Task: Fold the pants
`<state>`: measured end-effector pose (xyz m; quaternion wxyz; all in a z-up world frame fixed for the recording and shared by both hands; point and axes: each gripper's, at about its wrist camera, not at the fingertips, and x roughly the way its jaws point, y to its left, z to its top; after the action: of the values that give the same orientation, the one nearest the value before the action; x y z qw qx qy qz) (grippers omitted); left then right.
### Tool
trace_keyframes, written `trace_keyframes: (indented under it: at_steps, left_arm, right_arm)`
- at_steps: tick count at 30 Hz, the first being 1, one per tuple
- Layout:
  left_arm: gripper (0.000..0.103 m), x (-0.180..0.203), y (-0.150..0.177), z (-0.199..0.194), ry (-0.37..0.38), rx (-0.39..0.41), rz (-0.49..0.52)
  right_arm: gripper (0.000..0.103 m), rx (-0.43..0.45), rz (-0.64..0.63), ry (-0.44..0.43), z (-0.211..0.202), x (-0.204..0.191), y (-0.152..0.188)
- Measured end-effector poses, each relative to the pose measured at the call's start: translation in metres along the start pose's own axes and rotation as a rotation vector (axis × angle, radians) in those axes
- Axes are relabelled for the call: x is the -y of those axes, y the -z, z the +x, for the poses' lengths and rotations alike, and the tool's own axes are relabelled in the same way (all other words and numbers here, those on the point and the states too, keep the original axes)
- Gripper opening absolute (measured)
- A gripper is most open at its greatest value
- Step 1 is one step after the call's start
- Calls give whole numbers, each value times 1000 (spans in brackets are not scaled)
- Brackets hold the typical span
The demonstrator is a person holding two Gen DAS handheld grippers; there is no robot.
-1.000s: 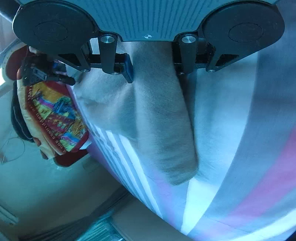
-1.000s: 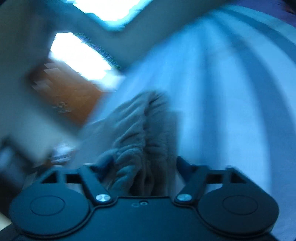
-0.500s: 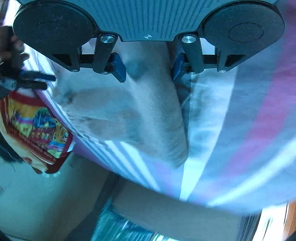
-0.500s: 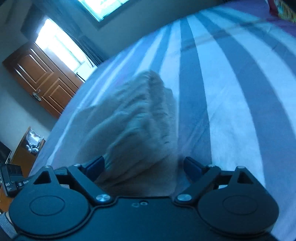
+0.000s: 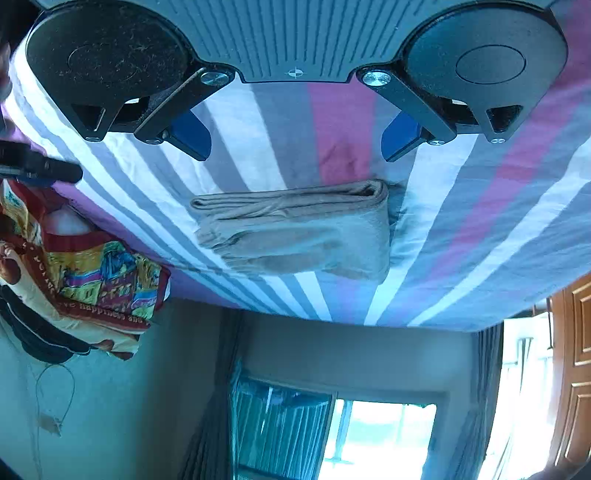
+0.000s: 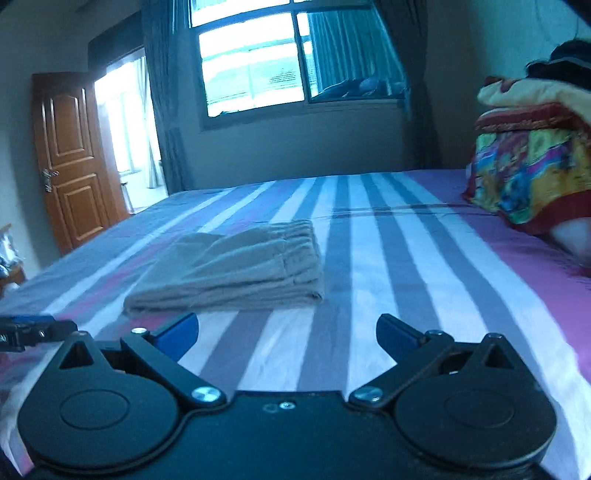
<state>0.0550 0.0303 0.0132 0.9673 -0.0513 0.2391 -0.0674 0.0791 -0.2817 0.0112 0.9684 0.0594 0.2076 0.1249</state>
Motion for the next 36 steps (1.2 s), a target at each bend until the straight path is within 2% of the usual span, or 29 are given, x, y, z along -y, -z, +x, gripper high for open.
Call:
trace_keyframes:
  at_steps: [1,6,11,14,36]
  left_arm:
    - [103,4,2,-8,6,0,0]
    - [103,22,14,-44,-8,3,29]
    - [103,26,25,-69,-14,28,15]
    - [103,23,30,-76,-17,37,13]
    - [103,22,34,-84,25,56,13]
  right_arm:
    - [103,0,-1,7,0,-3,5]
    - [103,10,-8,1,-22,-9,12]
    - [103,62,3,47,-50,-9,16]
    - [103,83,-15,85,-59,-14,24]
    - [103,82,-49,58,-65,-38,23]
